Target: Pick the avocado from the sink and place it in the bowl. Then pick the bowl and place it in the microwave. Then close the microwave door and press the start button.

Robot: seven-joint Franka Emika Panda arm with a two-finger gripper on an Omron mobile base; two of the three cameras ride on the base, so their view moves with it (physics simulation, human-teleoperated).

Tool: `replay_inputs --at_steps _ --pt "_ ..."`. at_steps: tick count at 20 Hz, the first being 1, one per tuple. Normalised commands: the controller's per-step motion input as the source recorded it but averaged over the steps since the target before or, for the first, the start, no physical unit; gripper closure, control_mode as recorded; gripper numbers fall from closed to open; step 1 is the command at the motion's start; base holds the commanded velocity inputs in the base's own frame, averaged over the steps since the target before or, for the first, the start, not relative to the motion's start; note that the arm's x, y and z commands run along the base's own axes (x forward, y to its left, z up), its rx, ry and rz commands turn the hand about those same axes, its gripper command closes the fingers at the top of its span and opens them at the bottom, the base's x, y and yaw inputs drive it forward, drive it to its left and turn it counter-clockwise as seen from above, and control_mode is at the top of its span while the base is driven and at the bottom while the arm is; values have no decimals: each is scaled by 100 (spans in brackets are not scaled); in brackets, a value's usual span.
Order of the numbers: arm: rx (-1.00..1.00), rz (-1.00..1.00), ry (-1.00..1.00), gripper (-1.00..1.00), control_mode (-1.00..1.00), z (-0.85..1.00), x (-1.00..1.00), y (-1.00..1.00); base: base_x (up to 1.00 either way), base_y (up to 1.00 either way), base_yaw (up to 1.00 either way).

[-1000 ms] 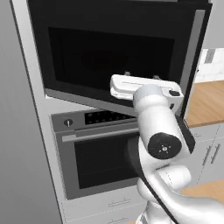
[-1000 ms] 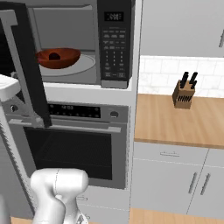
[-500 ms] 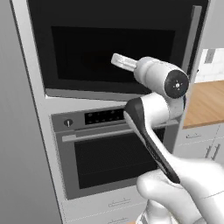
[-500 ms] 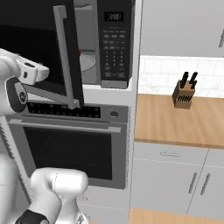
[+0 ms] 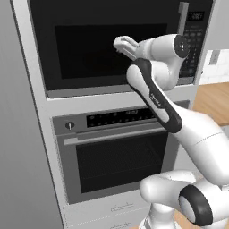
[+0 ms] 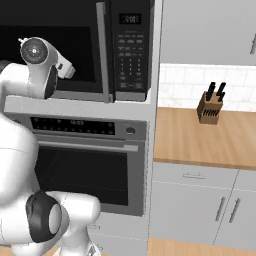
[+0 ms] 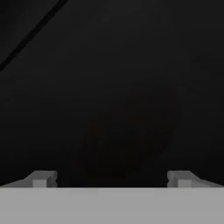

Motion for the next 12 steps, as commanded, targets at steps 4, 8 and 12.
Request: replay_inputs --at_steps 4,8,12 --pt "15 14 9 -100 -100 -10 72 0 0 0 0" --pt "9 9 -1 -100 -100 -29 43 3 0 0 0" --pt "5 1 -17 -100 -100 -58 -59 -12 0 0 0"
